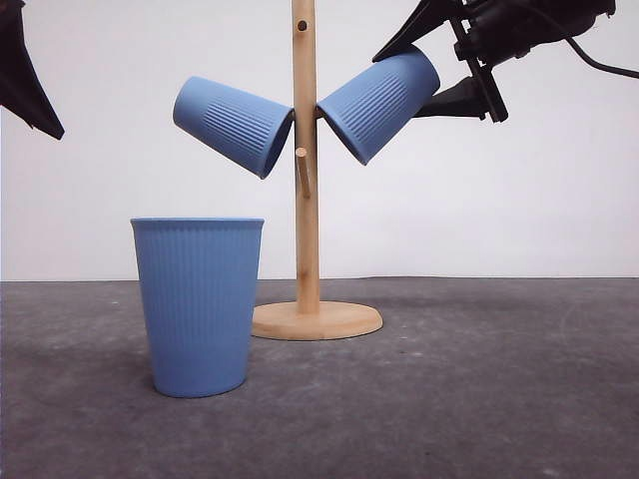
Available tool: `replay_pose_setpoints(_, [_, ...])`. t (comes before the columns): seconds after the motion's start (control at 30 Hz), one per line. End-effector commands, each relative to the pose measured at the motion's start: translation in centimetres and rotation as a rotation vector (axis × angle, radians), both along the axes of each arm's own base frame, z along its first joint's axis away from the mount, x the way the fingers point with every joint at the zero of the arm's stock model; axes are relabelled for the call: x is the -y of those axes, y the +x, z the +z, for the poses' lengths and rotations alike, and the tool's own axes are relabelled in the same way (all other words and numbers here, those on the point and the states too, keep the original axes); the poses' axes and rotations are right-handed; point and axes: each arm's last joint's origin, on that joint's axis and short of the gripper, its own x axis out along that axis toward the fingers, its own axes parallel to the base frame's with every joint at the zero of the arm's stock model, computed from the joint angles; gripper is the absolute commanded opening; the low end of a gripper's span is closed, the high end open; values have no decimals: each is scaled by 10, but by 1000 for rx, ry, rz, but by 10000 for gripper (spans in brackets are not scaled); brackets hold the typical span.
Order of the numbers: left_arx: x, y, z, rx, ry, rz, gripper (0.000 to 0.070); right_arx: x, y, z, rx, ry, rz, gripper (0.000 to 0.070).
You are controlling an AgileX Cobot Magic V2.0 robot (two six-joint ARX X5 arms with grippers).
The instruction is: Place three cups
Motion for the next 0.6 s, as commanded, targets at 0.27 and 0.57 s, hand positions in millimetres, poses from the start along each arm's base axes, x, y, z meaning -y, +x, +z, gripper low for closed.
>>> replay_pose_setpoints(0.27, [0,2,3,12,0,2,505,-2,4,-1,3,-6,11,510])
replay_pose_setpoints(0.57, [0,2,3,12,0,2,505,-2,3,-1,4,-2,30,517])
